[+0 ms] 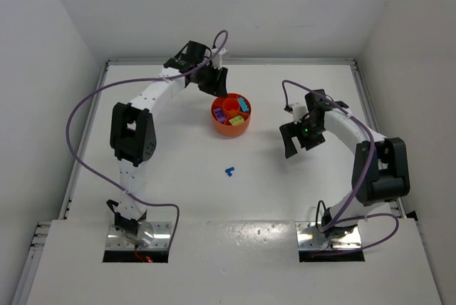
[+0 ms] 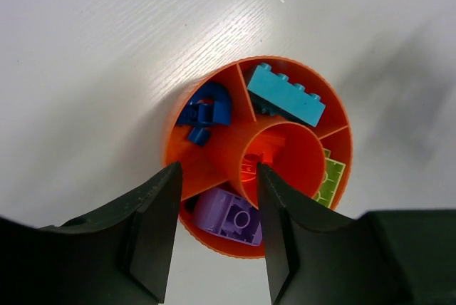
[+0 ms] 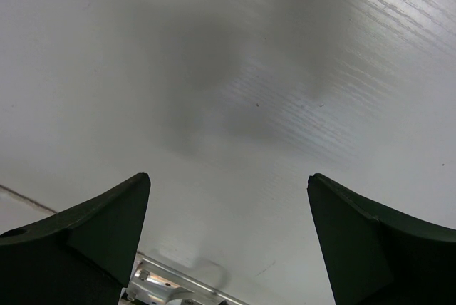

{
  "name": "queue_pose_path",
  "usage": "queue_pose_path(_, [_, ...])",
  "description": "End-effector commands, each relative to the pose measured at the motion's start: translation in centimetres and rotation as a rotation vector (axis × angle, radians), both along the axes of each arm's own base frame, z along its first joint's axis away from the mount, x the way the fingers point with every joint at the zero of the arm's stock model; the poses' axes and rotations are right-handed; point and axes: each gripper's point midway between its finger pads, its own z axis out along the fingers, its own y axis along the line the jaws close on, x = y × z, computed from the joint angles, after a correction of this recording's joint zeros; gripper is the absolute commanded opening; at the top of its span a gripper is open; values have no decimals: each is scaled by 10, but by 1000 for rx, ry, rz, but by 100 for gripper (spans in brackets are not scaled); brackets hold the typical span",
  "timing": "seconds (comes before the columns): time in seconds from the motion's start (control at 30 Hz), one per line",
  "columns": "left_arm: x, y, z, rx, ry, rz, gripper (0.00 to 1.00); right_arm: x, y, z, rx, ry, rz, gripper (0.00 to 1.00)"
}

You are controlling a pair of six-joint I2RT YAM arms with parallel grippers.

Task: Sort the legos into containers by color

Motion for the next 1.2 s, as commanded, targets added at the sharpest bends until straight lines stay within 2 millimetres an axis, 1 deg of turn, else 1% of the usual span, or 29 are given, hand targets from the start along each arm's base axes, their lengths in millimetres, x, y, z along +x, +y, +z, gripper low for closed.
queue_pose_path(0.0, [-4, -10, 44, -14, -125, -29, 51, 14, 1, 14, 10, -60, -3, 92])
queue_pose_path(0.1, [-2, -10, 49, -15, -145, -22, 49, 11, 1, 14, 10, -60, -3, 92])
queue_pose_path(0.2, [-2, -8, 69, -29, -198, -14, 49, 12, 1, 16, 11, -69, -3, 92])
queue_pose_path(0.27, [-9, -1, 90, -32, -273, -7, 49, 14, 3, 19, 22, -86, 0, 92])
queue_pose_path(0.33, [-19, 1, 102, -19, -318, 12, 49, 14, 5, 22, 35, -96, 12, 92])
queue_pose_path(0.37, [-33, 9, 109, -14, -334, 26, 49, 15, 5, 25, 36, -107, 12, 92])
queue_pose_path(0.4, [-40, 10, 113, -32, -322, 63, 48, 14, 5, 22, 36, -106, 12, 92])
queue_pose_path(0.43, [-47, 13, 114, -32, -322, 64, 48, 17, 6, 28, 39, -136, 12, 92])
queue_pose_path(0.47, [-63, 10, 107, -44, -299, 4, 50, 19, 6, 35, 42, -162, 13, 92])
queue_pose_path(0.5, [-77, 12, 116, -53, -309, -30, 53, 20, 3, 37, 31, -183, 9, 92])
queue_pose_path(0.53, [-87, 18, 113, -47, -279, -30, 63, 23, 4, 41, 35, -215, 9, 92])
queue_pose_path(0.57, [-95, 20, 114, -47, -289, -47, 95, 26, 2, 54, 30, -271, 5, 92])
queue_pose_path(0.6, [-112, 29, 110, -26, -294, -66, 100, 29, 1, 58, 23, -304, 1, 92])
queue_pose_path(0.63, [-121, 34, 107, -15, -302, -78, 100, 29, 1, 63, 27, -332, 1, 92])
queue_pose_path(0.67, [-134, 38, 91, -4, -279, -98, 100, 29, -4, 66, 4, -365, 16, 92])
queue_pose_path(0.7, [-143, 41, 90, -5, -280, -98, 100, 32, -6, 84, -3, -439, 19, 92])
queue_pose_path(0.73, [-146, 45, 90, 0, -298, -86, 100, 35, -7, 90, -11, -486, 22, 92])
queue_pose_path(0.77, [-155, 49, 102, -9, -344, -90, 100, 36, -11, 95, -28, -521, 11, 92])
queue_pose_path(0.8, [-165, 53, 88, 0, -319, -92, 100, 39, -14, 104, -37, -556, -16, 92])
queue_pose_path(0.87, [-176, 61, 90, -25, -331, -93, 100, 41, -18, 106, -53, -544, -38, 89])
queue_pose_path(0.9, [-186, 62, 73, -25, -292, -108, 100, 39, -16, 102, -50, -525, -14, 89])
queue_pose_path(0.93, [-189, 66, 67, -18, -282, -115, 100, 34, -4, 104, 6, -519, 60, 87])
queue_pose_path(0.97, [-197, 70, 55, 9, -249, -133, 100, 21, 3, 100, 37, -470, 139, 87])
queue_pose_path(1.0, [-204, 71, 46, 22, -221, -159, 100, 15, 8, 98, 47, -478, 271, 88])
queue_pose_path(1.03, [-214, 74, 37, 30, -197, -178, 100, 9, 17, 101, 74, -486, 321, 100])
queue_pose_path(1.07, [-223, 78, 26, 46, -162, -187, 100, 8, 25, 103, 92, -502, 382, 100])
queue_pose_path(1.1, [-221, 82, 30, 49, -180, -179, 100, 7, 32, 109, 132, -513, 398, 100])
queue_pose_path(1.13, [-230, 83, 28, 43, -176, -185, 100, 10, 41, 115, 176, -531, 439, 100])
queue_pose_path(1.17, [-231, 86, 30, 37, -186, -186, 100, 12, 49, 117, 202, -533, 476, 100])
